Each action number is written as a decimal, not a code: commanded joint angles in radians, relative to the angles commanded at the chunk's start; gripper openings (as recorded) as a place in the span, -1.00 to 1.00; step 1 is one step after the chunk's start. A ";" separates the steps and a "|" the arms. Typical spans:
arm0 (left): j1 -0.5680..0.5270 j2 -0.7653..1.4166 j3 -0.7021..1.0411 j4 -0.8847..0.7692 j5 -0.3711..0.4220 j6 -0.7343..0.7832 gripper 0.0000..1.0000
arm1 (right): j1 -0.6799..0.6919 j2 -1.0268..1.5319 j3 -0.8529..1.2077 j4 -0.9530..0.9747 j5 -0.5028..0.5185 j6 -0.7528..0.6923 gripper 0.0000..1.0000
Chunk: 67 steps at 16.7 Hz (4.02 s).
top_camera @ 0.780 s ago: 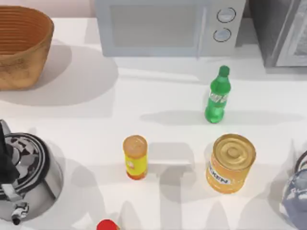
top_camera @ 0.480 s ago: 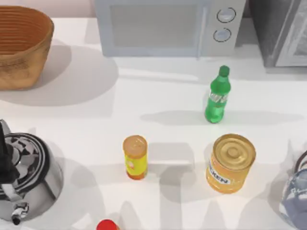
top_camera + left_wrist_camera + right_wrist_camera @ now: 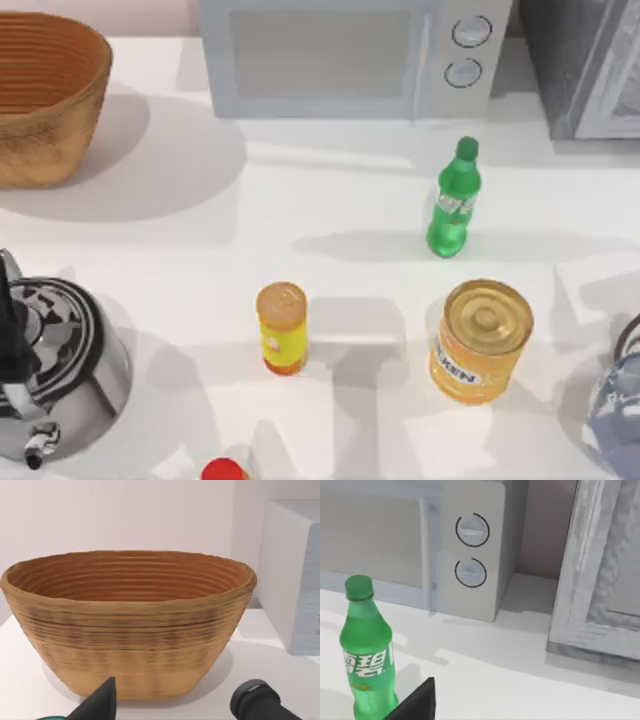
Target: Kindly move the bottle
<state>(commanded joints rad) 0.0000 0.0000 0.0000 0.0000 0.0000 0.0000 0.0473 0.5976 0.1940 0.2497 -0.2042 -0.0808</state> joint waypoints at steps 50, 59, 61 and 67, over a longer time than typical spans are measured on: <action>0.000 0.000 0.000 0.000 0.000 0.000 1.00 | 0.263 1.426 0.586 0.560 -0.206 -0.094 -0.66; 0.000 0.000 0.000 0.000 0.000 0.000 1.00 | 0.263 1.426 0.586 0.560 -0.206 -0.094 -1.00; 0.000 0.000 0.000 0.000 0.000 0.000 1.00 | 0.261 1.426 0.586 0.560 -0.206 -0.093 -1.00; 0.000 0.000 0.000 0.000 0.000 0.000 1.00 | 0.102 1.315 0.490 0.519 -0.188 -0.091 -1.00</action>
<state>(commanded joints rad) 0.0000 0.0000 0.0000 0.0000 0.0000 0.0000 0.1495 1.9126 0.6843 0.7684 -0.3926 -0.1720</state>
